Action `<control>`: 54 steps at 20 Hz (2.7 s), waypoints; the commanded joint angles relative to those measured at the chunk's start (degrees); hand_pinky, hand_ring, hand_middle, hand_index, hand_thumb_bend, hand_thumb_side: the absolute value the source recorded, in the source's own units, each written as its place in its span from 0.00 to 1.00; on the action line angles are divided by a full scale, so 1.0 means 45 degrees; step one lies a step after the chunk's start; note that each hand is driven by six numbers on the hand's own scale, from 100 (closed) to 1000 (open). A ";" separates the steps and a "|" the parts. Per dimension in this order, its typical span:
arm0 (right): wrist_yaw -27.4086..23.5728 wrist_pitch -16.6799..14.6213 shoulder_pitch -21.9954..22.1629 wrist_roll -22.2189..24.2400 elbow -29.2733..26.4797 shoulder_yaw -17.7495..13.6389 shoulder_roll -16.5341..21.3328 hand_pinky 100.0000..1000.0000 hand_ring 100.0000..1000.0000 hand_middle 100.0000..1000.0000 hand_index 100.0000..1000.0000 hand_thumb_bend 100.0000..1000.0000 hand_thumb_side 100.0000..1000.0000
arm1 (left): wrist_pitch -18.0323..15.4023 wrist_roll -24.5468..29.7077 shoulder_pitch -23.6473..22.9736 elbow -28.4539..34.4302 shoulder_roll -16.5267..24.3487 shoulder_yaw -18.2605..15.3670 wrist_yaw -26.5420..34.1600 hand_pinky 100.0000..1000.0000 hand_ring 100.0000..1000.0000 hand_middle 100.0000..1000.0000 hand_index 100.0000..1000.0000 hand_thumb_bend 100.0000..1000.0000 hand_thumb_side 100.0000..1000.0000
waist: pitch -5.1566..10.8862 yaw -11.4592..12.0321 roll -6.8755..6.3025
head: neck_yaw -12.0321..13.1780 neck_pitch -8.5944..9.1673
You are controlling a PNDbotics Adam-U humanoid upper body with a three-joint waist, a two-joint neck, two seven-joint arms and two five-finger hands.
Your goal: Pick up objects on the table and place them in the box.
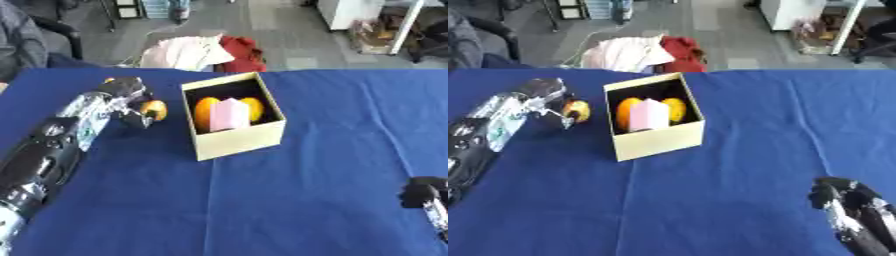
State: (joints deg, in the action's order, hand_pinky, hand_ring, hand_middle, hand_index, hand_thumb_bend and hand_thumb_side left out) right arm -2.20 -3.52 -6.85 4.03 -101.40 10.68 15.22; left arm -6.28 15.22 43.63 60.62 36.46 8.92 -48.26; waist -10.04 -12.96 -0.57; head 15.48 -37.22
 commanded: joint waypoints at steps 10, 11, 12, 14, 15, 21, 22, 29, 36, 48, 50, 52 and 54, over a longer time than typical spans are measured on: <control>-0.0058 -0.0017 -0.0097 0.0137 -0.0129 0.0071 0.0151 0.60 0.59 0.55 0.66 0.00 0.43 | -0.0298 0.0705 0.1574 0.2573 -0.0507 0.1299 0.1800 0.61 0.38 0.34 0.55 0.00 0.12 | 0.0106 -0.0208 0.0114 | 0.0180 -0.0011; -0.0065 -0.0015 -0.0102 0.0153 -0.0127 0.0085 0.0137 0.60 0.59 0.55 0.66 0.00 0.43 | -0.0376 0.0741 0.1639 0.2482 -0.0698 0.1415 0.1789 0.62 0.39 0.34 0.55 0.00 0.12 | 0.0113 -0.0251 0.0132 | 0.0212 -0.0017; -0.0067 -0.0010 -0.0106 0.0166 -0.0122 0.0097 0.0123 0.60 0.59 0.55 0.66 0.00 0.43 | -0.0483 0.0771 0.1682 0.2397 -0.0891 0.1550 0.1809 0.62 0.40 0.35 0.57 0.00 0.12 | 0.0118 -0.0298 0.0150 | 0.0241 -0.0020; -0.0086 -0.0002 -0.0113 0.0184 -0.0111 0.0116 0.0105 0.60 0.59 0.55 0.66 0.00 0.44 | -0.0685 0.0837 0.1748 0.2248 -0.1216 0.1787 0.1875 0.62 0.41 0.36 0.57 0.00 0.12 | 0.0121 -0.0368 0.0180 | 0.0264 -0.0017; -0.0095 0.0001 -0.0118 0.0192 -0.0108 0.0127 0.0097 0.60 0.59 0.55 0.66 0.00 0.44 | -0.0765 0.0864 0.1771 0.2192 -0.1344 0.1881 0.1884 0.63 0.41 0.37 0.58 0.00 0.12 | 0.0120 -0.0393 0.0191 | 0.0268 -0.0016; -0.0129 0.0013 -0.0131 0.0236 -0.0104 0.0161 0.0069 0.60 0.59 0.55 0.66 0.00 0.44 | -0.1143 0.1414 0.1773 0.1995 -0.1762 0.2286 0.1699 0.66 0.48 0.46 0.67 0.00 0.12 | 0.0113 -0.0480 0.0216 | 0.0347 -0.0020; -0.0130 0.0013 -0.0132 0.0236 -0.0104 0.0161 0.0069 0.60 0.59 0.55 0.66 0.00 0.44 | -0.1162 0.1513 0.1754 0.1969 -0.1771 0.2297 0.1631 0.67 0.50 0.48 0.70 0.00 0.12 | 0.0113 -0.0479 0.0216 | 0.0342 -0.0016; -0.0116 0.0014 -0.0121 0.0233 -0.0092 0.0143 0.0076 0.60 0.59 0.55 0.66 0.00 0.44 | -0.1184 0.2433 0.1634 0.1801 -0.1585 0.2126 0.1170 0.74 0.65 0.69 0.88 0.00 0.19 | 0.0117 -0.0441 0.0220 | 0.0288 0.0004; -0.0050 -0.0007 -0.0097 0.0161 -0.0093 0.0042 0.0119 0.60 0.59 0.55 0.66 0.00 0.44 | -0.0725 0.2209 0.1141 0.2242 -0.0525 0.1371 0.1437 0.74 0.64 0.68 0.86 0.00 0.19 | 0.0103 -0.0288 0.0149 | 0.0092 0.0045; 0.0016 -0.0031 -0.0081 0.0069 -0.0087 -0.0044 0.0219 0.60 0.59 0.55 0.66 0.00 0.43 | 0.1480 -0.0092 0.0511 -0.0044 0.1398 -0.0743 -0.0113 0.74 0.64 0.69 0.87 0.10 0.10 | 0.0082 0.0026 0.0044 | -0.0181 0.0155; 0.0007 -0.0034 -0.0090 0.0068 -0.0088 -0.0042 0.0227 0.60 0.59 0.55 0.66 0.00 0.44 | 0.1692 -0.0566 0.0568 -0.0805 0.1478 -0.0989 -0.0539 0.74 0.64 0.69 0.87 0.13 0.10 | 0.0051 -0.0014 0.0045 | -0.0182 0.0187; -0.0020 -0.0033 -0.0109 0.0052 -0.0100 -0.0051 0.0240 0.60 0.59 0.55 0.66 0.00 0.47 | 0.1802 -0.1052 0.0620 -0.1374 0.1579 -0.1172 -0.0958 0.74 0.64 0.69 0.87 0.15 0.11 | -0.0036 -0.0091 0.0043 | -0.0182 0.0267; -0.0059 -0.0011 -0.0130 0.0010 -0.0111 -0.0070 0.0279 0.60 0.59 0.55 0.66 0.00 0.49 | 0.1846 -0.1410 0.0641 -0.1756 0.1718 -0.1318 -0.1280 0.74 0.65 0.70 0.87 0.17 0.11 | -0.0169 -0.0171 0.0036 | -0.0178 0.0322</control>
State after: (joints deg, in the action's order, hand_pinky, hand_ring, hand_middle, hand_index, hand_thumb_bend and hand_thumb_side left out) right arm -2.39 -3.54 -6.87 4.34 -101.05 10.94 15.15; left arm 1.83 10.11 45.25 53.32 41.54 4.03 -52.91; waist -11.19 -13.77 -0.56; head 14.73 -36.65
